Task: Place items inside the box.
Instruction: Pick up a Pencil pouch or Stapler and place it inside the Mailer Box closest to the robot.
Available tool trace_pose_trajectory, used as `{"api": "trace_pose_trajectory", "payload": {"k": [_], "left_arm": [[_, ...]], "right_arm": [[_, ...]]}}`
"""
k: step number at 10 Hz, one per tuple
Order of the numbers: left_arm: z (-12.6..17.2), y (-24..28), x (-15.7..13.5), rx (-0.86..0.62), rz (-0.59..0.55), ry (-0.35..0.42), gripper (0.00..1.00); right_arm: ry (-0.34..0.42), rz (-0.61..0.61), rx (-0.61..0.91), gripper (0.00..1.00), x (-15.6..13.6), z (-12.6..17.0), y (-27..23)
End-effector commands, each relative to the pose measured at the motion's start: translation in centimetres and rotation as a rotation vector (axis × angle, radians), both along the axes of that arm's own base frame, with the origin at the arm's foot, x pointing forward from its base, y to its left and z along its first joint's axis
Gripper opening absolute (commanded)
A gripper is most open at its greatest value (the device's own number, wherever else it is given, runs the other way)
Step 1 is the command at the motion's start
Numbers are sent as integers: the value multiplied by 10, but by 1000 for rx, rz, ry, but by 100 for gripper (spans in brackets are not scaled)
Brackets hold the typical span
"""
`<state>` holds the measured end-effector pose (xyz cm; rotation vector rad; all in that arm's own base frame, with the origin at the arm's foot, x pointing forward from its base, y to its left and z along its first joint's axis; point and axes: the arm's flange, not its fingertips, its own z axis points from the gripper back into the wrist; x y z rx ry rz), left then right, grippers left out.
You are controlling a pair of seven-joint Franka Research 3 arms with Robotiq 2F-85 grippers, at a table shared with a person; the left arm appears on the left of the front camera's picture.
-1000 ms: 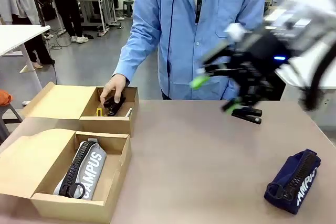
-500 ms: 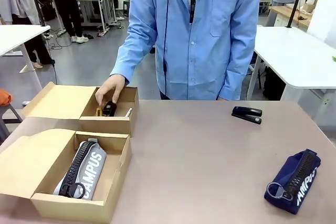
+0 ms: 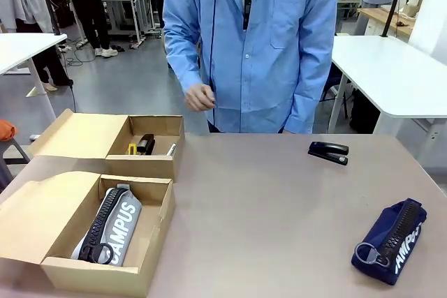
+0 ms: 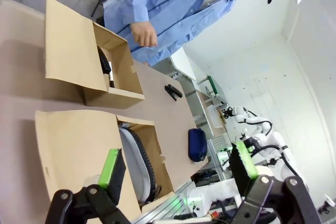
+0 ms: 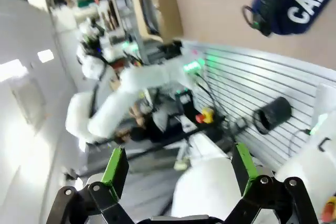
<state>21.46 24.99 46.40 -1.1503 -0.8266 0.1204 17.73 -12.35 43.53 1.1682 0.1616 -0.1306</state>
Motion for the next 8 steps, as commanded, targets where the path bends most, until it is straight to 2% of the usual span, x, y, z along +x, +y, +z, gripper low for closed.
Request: {"api": "trace_pose_trajectory", "payload": {"k": [1, 8], "left_arm": [[1, -2, 1, -4, -3, -27, 100], [1, -2, 1, -4, -3, -27, 100]], "right_arm": [[30, -76, 5, 100, 5, 20, 8], [30, -76, 5, 100, 5, 20, 8]]}}
